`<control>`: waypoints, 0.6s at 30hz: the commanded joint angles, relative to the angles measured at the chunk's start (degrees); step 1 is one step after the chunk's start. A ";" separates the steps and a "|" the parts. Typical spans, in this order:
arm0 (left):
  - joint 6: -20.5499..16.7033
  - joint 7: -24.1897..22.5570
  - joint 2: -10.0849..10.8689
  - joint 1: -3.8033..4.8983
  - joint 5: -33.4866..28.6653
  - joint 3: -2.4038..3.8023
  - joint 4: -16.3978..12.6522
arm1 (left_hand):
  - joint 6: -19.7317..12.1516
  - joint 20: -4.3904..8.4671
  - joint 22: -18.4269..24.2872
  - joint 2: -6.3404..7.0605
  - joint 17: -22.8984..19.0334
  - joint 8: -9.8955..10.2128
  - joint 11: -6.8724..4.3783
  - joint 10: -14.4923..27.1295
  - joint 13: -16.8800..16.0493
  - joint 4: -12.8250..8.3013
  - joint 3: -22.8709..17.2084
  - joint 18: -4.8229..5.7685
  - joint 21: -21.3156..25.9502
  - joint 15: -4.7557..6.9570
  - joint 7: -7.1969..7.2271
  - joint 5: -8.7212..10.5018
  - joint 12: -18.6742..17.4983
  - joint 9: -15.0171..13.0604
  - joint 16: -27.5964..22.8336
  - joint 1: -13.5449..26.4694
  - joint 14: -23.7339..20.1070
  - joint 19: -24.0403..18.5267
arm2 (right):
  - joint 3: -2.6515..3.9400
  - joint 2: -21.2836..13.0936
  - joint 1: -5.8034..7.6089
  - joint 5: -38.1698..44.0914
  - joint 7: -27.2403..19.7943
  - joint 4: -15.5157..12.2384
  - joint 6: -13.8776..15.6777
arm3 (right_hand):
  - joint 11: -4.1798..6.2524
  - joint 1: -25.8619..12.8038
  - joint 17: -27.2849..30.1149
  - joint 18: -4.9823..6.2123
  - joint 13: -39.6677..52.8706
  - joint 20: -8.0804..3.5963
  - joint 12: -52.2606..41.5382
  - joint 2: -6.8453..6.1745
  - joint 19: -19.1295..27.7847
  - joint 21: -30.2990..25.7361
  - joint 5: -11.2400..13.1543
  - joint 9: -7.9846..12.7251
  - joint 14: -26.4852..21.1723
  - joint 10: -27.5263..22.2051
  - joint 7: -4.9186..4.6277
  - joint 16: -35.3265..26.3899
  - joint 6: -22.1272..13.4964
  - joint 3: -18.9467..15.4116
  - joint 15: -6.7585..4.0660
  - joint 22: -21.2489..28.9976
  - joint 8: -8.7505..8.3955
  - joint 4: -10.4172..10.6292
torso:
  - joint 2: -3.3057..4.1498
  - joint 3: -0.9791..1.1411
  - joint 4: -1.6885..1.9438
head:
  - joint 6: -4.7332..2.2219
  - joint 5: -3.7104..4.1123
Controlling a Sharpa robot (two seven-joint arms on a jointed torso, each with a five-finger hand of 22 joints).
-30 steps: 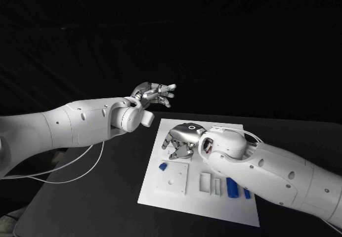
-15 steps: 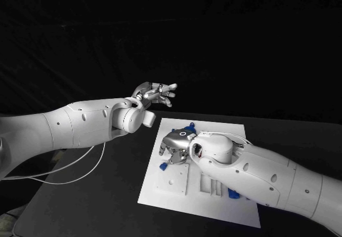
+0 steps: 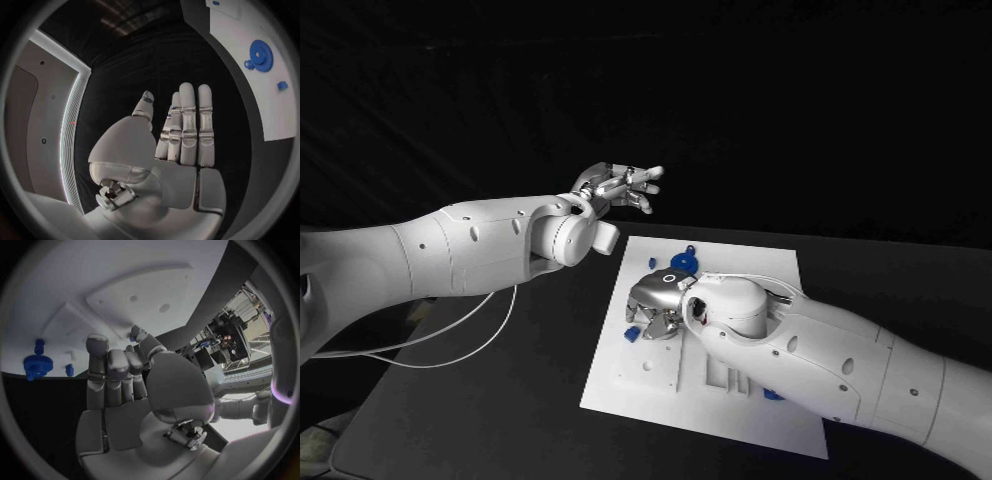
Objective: Assemble the parts on the task board
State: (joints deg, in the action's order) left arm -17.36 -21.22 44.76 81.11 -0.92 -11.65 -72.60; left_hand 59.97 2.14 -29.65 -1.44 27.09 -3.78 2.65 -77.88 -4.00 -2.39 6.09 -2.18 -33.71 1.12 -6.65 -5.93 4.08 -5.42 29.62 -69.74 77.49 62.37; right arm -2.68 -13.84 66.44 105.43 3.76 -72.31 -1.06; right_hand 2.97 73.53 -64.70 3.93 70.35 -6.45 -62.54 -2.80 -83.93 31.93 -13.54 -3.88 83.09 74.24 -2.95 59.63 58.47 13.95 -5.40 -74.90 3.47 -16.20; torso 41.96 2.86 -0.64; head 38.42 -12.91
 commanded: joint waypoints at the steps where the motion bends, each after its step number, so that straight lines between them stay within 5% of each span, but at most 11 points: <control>1: -0.16 -0.85 -0.14 0.26 0.22 0.08 -0.18 | -0.03 0.03 0.07 -0.31 0.10 0.04 -0.17 -0.11 0.09 -0.22 0.09 -0.84 0.19 -0.06 0.21 -0.36 -0.26 -0.04 -0.35 -0.47 0.19 0.21 | -0.05 0.10 -0.10 1.07 -0.08 -0.14 -1.46 | -0.11 0.07 0.07 -0.68 0.08 -0.21 -0.24 -0.51 -2.76 0.01 -0.40 0.03 0.26 0.33 -0.01 0.19 0.32 0.25 -0.06 -3.36 0.14 -0.03 | -0.02 -0.04 -0.05 | 0.01 0.03; 18: -0.36 -0.92 -0.37 0.28 0.30 0.10 -0.30 | -0.17 0.05 0.14 -0.40 0.24 0.04 -0.17 -0.19 0.09 -0.28 0.22 -0.82 0.14 -0.04 0.18 -0.33 -0.26 0.02 -0.38 -0.57 0.23 0.22 | -0.34 0.79 -0.60 0.71 0.55 0.11 1.73 | -0.19 -0.56 -0.15 -0.62 0.22 -0.19 -0.47 0.01 -2.83 0.12 1.01 0.05 0.34 0.53 -0.16 0.50 0.38 0.33 -0.03 -3.32 0.10 0.16 | -0.06 -0.02 -0.12 | 0.38 -0.17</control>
State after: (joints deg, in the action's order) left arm -17.38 -21.23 44.54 81.13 -0.84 -11.62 -72.70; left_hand 59.97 2.14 -29.56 -1.74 27.26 -3.78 2.65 -77.88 -4.01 -2.41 6.11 -2.18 -33.71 1.12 -6.65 -5.94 4.08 -5.42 29.63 -70.04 77.49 62.37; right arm -3.00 -13.21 65.94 105.56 3.91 -72.24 -0.29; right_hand 2.76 73.52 -64.81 3.93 70.47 -6.44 -62.75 -2.80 -83.93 31.93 -12.85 -3.88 83.08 74.44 -3.07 59.89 58.60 13.94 -5.39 -74.90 3.47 -16.20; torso 41.90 2.84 -0.71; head 38.80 -13.07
